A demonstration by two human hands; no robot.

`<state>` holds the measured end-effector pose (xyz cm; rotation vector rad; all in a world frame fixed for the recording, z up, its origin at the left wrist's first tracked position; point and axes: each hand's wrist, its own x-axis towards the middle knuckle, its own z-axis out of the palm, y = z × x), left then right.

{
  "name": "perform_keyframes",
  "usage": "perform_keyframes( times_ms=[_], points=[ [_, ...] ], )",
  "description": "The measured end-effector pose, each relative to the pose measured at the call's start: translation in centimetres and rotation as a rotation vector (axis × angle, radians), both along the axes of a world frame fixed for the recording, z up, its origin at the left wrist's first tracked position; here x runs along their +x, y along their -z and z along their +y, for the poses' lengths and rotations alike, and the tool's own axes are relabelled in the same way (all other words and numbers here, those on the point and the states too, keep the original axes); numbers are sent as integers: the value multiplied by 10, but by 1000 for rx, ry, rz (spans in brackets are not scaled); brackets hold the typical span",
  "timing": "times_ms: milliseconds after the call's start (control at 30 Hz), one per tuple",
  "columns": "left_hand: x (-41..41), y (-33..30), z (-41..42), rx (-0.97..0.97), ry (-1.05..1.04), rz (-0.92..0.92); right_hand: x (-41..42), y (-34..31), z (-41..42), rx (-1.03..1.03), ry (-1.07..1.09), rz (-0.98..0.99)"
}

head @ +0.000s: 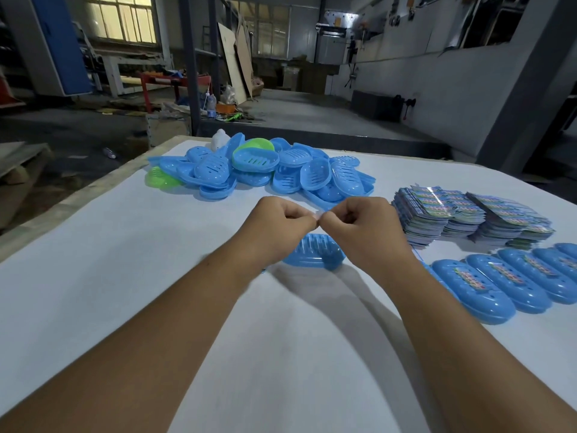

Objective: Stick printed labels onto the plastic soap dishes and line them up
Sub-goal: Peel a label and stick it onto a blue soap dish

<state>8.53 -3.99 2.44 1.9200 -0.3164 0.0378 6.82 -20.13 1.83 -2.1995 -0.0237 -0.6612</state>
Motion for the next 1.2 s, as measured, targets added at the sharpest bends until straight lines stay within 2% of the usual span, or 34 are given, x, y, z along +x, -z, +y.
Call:
perform_keyframes(
  times_ms=[167,433,667,1000,1200],
  points=[
    [0,1,-1,13,-31,-9,0,0,1,-38,-16,5],
    [6,3,3,-7,-97,-19,-4,-1,2,-39,-186,41],
    [8,6,1,2,-113,2,7,1,-10,-52,79,73],
    [12,12,5,92,-145,51,9,2,-13,104,33,230],
    [13,19,4,189,-149,40,6,5,-12,-11,-10,316]
  ],
)
